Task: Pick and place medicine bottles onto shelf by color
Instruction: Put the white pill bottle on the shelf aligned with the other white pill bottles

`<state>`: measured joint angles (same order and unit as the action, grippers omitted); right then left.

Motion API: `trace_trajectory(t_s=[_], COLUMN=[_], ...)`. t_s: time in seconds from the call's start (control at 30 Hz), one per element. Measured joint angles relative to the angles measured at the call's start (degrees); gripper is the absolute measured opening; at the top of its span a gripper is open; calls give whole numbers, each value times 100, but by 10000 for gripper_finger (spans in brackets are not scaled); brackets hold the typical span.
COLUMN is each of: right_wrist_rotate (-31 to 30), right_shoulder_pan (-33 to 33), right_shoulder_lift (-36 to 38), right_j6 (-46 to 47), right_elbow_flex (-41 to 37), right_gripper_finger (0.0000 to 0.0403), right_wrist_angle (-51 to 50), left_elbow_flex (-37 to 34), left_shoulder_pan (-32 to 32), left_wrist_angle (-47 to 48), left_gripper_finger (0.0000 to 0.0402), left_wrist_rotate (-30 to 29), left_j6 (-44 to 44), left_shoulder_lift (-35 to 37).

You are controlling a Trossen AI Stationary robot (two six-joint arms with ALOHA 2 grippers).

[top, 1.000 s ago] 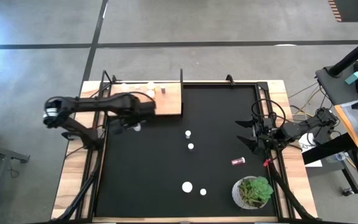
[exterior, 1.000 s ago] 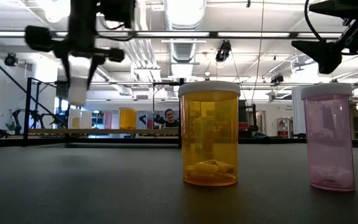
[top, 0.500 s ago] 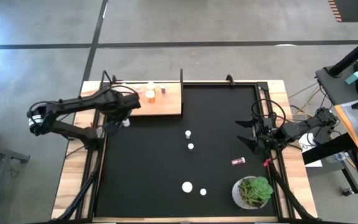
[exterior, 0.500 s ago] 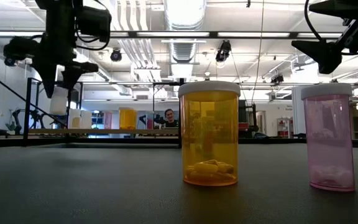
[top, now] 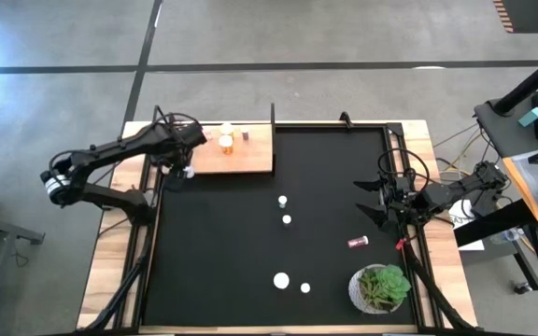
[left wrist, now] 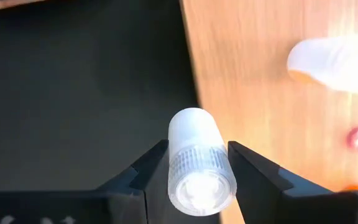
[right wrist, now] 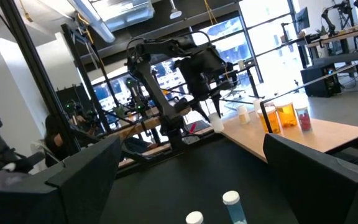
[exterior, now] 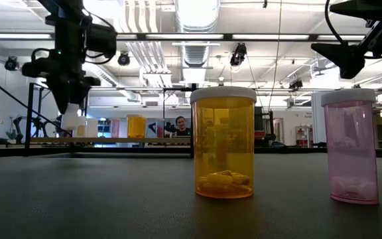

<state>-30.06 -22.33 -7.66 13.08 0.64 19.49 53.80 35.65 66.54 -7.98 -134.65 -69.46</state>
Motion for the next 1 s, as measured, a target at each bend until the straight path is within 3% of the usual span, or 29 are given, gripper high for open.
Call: trace_trajectory(t_s=[0.47,1.0], right_wrist_rotate=[1,-1], right_shoulder_pan=[1,1], right_shoulder_lift=[0,0], right_j6=[-1,0], right_elbow_flex=[0,0], right_gripper_finger=[384,384], right_wrist_angle=[2,2], left_elbow_flex=[0,-3], left_shoulder_pan=[839,1259], left_wrist_angle=[-313,-312], left_gripper_finger=[135,135], left_wrist_rotate=[164,184], left_j6=[2,37], left_shoulder_lift=[-361,-480])
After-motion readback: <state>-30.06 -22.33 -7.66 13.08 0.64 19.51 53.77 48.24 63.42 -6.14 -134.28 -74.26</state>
